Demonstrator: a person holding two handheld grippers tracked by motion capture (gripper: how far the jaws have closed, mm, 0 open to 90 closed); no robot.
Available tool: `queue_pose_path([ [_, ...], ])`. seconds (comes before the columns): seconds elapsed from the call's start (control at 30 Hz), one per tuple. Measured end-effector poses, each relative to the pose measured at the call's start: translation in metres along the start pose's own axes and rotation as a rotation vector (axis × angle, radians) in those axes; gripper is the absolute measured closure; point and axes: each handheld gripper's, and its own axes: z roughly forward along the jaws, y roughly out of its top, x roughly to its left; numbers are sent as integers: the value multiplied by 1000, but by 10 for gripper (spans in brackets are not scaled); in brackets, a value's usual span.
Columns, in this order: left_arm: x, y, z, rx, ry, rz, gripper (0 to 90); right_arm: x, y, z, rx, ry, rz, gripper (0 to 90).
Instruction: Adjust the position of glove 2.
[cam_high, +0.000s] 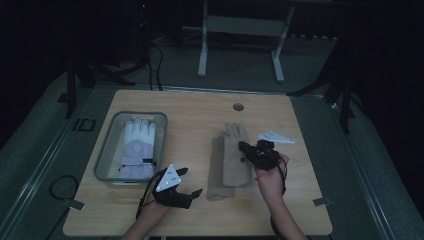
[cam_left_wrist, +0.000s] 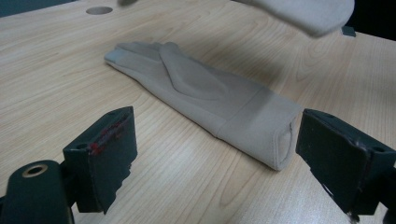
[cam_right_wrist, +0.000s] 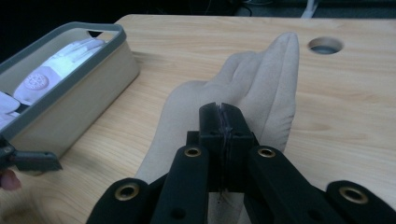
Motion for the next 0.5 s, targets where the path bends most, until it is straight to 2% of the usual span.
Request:
queue_pose_path([
  [0.13,0,0,-1,-1,-1,-1,125,9,-5,11,11,1,21,889],
  [0.17,0,0,-1,-1,-4,-2,125,14,-10,19,22,-8,21,888],
  [0.27,0,0,-1,1,-4,-3,125,17,-16,25,31,-1,33,888],
  [0.3,0,0,0,4,-6,-4,125,20,-23,32,42,-10,38,888],
  [0.5,0,0,0,3,-9,0,125,19,-45,52,114,-27,36,887],
])
